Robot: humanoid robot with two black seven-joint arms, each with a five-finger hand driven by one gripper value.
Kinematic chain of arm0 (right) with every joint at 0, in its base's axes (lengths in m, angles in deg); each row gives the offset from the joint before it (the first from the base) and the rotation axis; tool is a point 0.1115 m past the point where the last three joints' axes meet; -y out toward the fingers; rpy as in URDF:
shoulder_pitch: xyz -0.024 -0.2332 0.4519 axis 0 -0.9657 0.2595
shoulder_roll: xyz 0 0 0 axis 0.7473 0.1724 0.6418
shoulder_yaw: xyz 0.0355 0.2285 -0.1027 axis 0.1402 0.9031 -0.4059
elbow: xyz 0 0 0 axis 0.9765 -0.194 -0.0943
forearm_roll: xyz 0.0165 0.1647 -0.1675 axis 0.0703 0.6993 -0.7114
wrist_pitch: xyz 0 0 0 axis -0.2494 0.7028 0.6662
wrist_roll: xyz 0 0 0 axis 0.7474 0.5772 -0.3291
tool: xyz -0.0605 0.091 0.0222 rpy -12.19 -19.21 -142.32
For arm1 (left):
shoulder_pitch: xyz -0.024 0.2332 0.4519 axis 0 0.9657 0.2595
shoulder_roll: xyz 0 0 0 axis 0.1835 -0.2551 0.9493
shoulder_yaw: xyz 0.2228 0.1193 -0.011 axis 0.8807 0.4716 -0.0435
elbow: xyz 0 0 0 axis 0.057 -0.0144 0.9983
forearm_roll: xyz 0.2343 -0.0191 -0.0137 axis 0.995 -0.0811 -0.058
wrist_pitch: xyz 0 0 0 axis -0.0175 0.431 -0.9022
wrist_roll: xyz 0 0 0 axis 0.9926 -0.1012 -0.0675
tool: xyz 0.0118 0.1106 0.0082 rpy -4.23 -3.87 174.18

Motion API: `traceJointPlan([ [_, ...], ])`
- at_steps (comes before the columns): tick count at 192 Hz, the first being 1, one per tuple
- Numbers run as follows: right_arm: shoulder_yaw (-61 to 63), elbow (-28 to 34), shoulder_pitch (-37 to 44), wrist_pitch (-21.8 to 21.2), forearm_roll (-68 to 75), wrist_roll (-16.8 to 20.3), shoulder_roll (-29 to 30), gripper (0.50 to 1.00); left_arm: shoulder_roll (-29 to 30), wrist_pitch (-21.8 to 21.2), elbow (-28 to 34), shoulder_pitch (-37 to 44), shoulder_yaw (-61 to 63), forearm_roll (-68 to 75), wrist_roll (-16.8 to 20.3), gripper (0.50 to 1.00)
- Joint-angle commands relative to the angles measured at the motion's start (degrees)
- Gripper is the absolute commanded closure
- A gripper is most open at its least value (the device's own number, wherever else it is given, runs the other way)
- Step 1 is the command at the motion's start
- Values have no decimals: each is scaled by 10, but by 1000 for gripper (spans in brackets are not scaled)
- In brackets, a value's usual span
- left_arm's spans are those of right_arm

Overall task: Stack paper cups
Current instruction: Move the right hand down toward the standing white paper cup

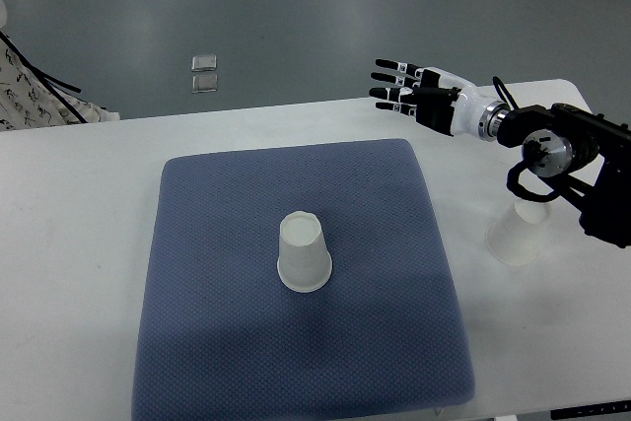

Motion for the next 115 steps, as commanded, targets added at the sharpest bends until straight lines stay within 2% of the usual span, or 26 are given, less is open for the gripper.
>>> traceJointPlan([
  [1, 0, 0, -1, 0, 0, -2, -2, 576, 0, 0, 0, 0, 1, 0, 0, 500],
  [76, 0, 2, -2, -8, 3, -1, -22, 576, 0, 0, 9, -4, 1, -1, 0, 500],
  [115, 0, 12, -3, -55, 3, -1, -67, 576, 0, 0, 1, -4, 1, 0, 0, 500],
])
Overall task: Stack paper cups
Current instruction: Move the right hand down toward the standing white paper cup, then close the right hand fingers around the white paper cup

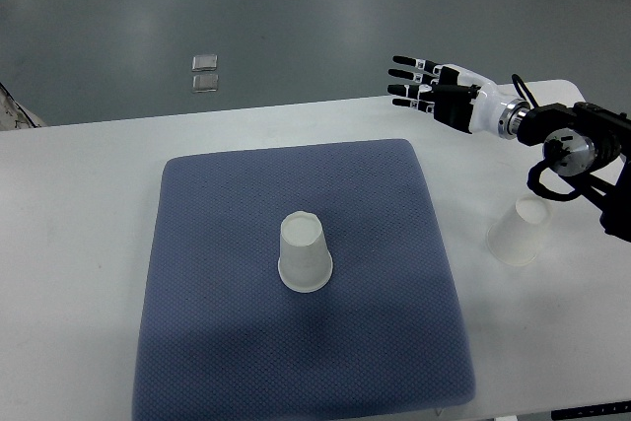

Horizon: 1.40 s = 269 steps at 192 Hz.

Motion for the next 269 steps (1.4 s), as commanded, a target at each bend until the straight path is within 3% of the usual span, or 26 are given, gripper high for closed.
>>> traceJointPlan([
  [1, 0, 3, 0, -26, -1, 0, -24, 576, 0, 0, -4, 0, 0, 1, 1, 500],
  [32, 0, 4, 2, -56, -4, 0, -65, 576, 0, 0, 0, 0, 0, 1, 0, 500],
  [85, -1, 4, 22, -172, -90, 0, -168, 576, 0, 0, -2, -1, 0, 1, 0, 500],
  [113, 0, 4, 34, -172, -184, -4, -207, 576, 0, 0, -1, 0, 0, 1, 0, 500],
  [142, 1, 20, 44, -172, -296, -40, -252, 576, 0, 0, 0, 0, 0, 1, 0, 500],
  [165, -1, 74, 45, -172, -415, -73, -275, 579, 0, 0, -1, 0, 0, 1, 0, 500],
  [194, -8, 175, 40, -172, -553, -87, -310, 581, 0, 0, 0, 0, 0, 1, 0, 500],
  [212, -11, 227, 28, -126, -638, -104, -312, 581, 0, 0, 0, 0, 0, 1, 0, 500],
  [269, -42, 272, 14, -106, -769, -109, -311, 581, 0, 0, -1, 0, 0, 1, 0, 500],
])
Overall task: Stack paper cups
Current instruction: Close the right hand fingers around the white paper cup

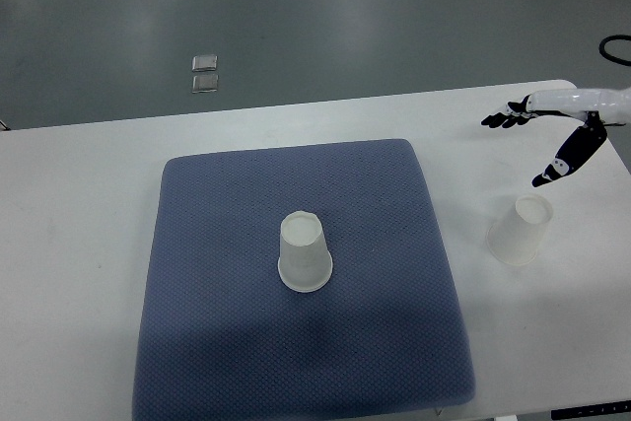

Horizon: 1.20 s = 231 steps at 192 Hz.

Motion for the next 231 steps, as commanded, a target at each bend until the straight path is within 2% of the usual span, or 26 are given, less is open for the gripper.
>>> traceJointPlan([
  [1, -18, 11, -3, 7, -41, -1, 1, 581, 0, 0, 0, 0, 0, 0, 0, 500],
  [43, -107, 9, -10, 105, -58, 4, 7, 583, 0, 0, 0, -1, 0, 0, 0, 500],
  [83, -159, -7, -10, 162, -71, 5, 8, 583, 0, 0, 0, 0, 0, 0, 0, 500],
  [192, -162, -13, -17, 169, -71, 5, 28, 599, 0, 0, 0, -1, 0, 0, 0, 500],
  [231, -163, -16, -18, 168, -72, 5, 28, 671, 0, 0, 0, 0, 0, 0, 0, 500],
])
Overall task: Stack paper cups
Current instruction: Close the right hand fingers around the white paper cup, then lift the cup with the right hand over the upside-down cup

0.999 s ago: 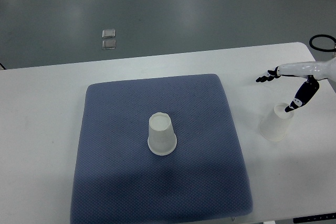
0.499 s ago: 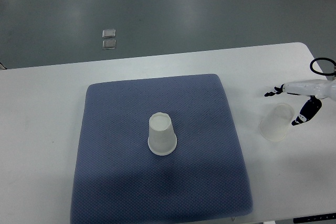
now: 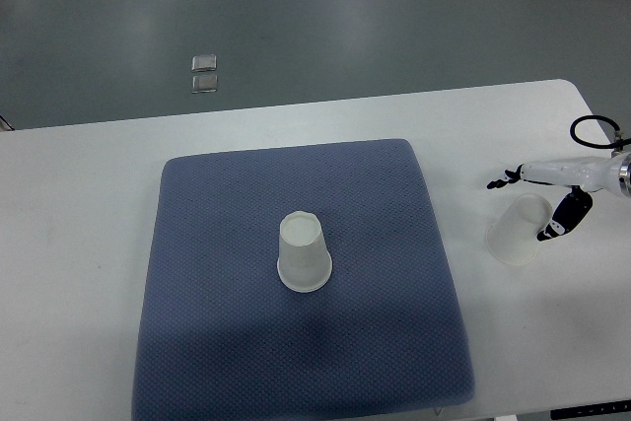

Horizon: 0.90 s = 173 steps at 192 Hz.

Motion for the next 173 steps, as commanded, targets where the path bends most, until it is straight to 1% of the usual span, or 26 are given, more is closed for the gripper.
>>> traceJointPlan([
  [1, 0, -2, 0, -1, -1, 0, 0, 671, 0, 0, 0, 0, 0, 0, 0, 500],
  [31, -5, -6, -6, -1, -6, -2, 0, 713, 0, 0, 0, 0, 0, 0, 0, 500],
  [36, -5, -6, -6, -1, -6, -2, 0, 738, 0, 0, 0, 0, 0, 0, 1, 500],
  [43, -5, -6, -7, -1, -6, -2, 0, 748, 0, 0, 0, 0, 0, 0, 0, 500],
  [50, -5, -6, -7, -1, -6, -3, 0, 775, 0, 0, 0, 0, 0, 0, 0, 500],
  [73, -5, -6, -7, -1, -6, -4, -1, 805, 0, 0, 0, 0, 0, 0, 0, 500],
  [98, -3, -6, -4, -1, -5, -5, -2, 820, 0, 0, 0, -1, 0, 0, 0, 500],
  [106, 0, -6, -3, -3, -4, -8, -2, 836, 0, 0, 0, 0, 0, 0, 0, 500],
  [111, 1, -6, -2, -5, -3, -12, -2, 844, 0, 0, 0, 0, 0, 0, 0, 500],
  [127, 6, -6, 4, -7, -1, -23, -3, 846, 0, 0, 0, 0, 0, 0, 0, 500],
  [146, 6, 1, 36, -15, 6, -47, -3, 844, 0, 0, 0, 0, 0, 0, 0, 500],
  [163, 9, 10, 74, -47, 24, -83, -7, 842, 0, 0, 0, 0, 0, 0, 0, 500],
  [173, 16, 15, 90, -65, 39, -94, -6, 842, 0, 0, 0, 0, 0, 0, 0, 500],
])
